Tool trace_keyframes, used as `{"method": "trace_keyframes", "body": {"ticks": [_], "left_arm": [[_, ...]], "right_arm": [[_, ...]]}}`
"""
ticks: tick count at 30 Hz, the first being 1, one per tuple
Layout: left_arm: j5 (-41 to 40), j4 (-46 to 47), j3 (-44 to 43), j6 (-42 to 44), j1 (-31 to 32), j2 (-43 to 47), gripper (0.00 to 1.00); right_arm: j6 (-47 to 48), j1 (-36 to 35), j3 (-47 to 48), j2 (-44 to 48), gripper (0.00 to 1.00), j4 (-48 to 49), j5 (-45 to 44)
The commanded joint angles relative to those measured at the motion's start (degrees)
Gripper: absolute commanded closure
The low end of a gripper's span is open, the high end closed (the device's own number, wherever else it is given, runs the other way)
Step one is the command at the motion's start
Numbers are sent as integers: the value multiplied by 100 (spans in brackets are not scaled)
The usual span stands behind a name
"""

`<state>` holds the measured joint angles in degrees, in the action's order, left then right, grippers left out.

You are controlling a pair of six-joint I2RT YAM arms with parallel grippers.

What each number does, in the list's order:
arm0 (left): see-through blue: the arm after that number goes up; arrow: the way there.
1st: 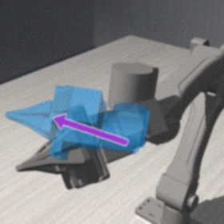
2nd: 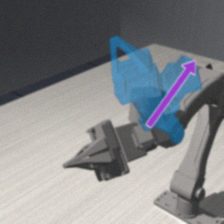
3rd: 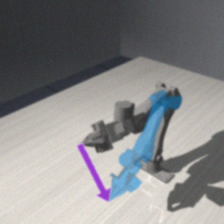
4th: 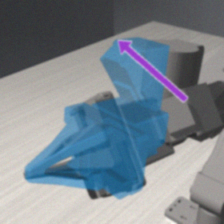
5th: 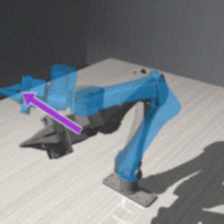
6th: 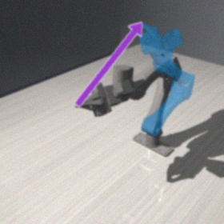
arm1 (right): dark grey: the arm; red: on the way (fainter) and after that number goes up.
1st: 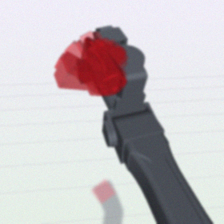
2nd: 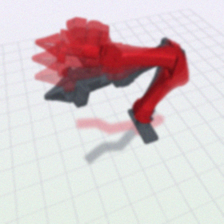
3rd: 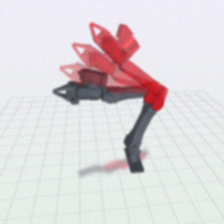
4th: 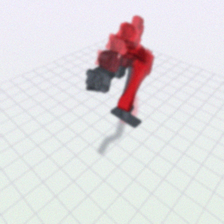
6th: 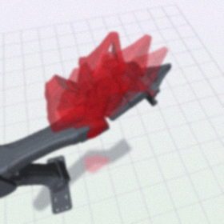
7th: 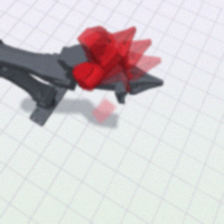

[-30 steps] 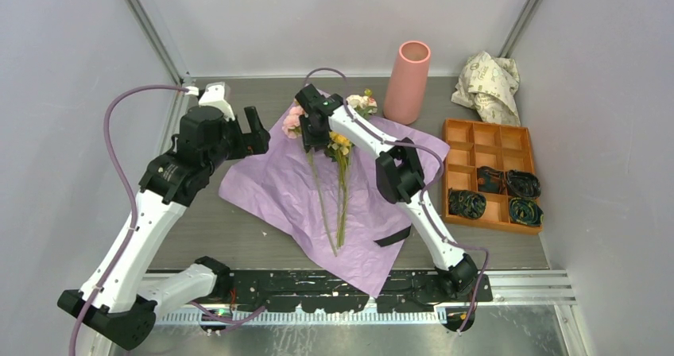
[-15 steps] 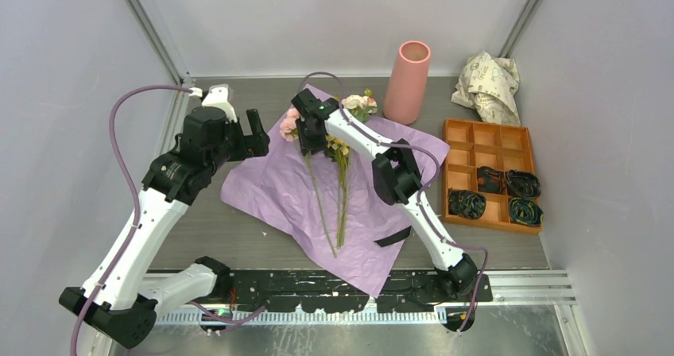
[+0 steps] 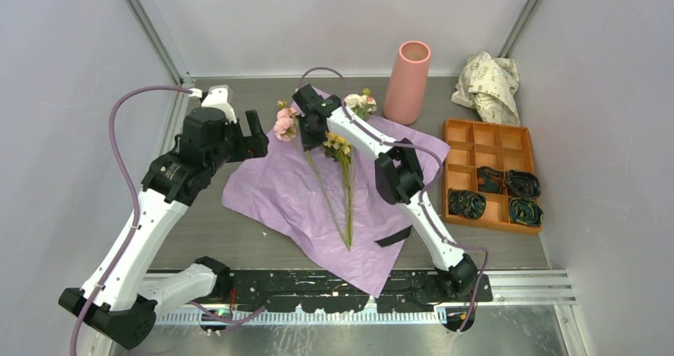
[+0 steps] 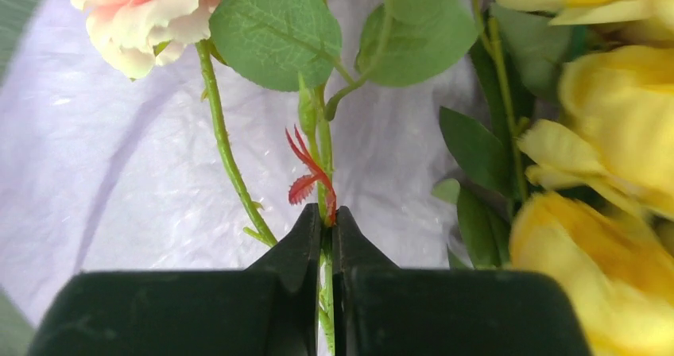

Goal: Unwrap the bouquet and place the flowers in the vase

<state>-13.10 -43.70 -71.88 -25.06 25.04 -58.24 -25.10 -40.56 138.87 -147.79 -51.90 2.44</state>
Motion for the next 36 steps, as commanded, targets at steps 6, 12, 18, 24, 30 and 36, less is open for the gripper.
{"method": "trace_keyframes", "body": {"ticks": [6, 12, 18, 24, 30, 36], "left_arm": [[-196, 126, -84, 44, -26, 442, 6], [-54, 221, -56, 78, -25, 540, 6], [363, 382, -118, 9, -28, 286, 7], [700, 539, -160, -114, -30, 37, 9], [822, 707, -141, -140, -30, -20, 9], [879, 814, -134, -191, -19, -130, 9]], "right_arm": [[578, -31, -330, 3018, 99, 1186, -721], [1177, -30, -1480, 4575, 99, 2810, -1644], [2424, -21, -3057, 5881, 99, 5863, -2817], [3909, 102, -3460, 5930, 99, 8230, -3316], [4188, 761, -2678, 5410, 99, 8902, -3289], [4150, 1372, -1470, 4764, 99, 8595, -3209]]}}
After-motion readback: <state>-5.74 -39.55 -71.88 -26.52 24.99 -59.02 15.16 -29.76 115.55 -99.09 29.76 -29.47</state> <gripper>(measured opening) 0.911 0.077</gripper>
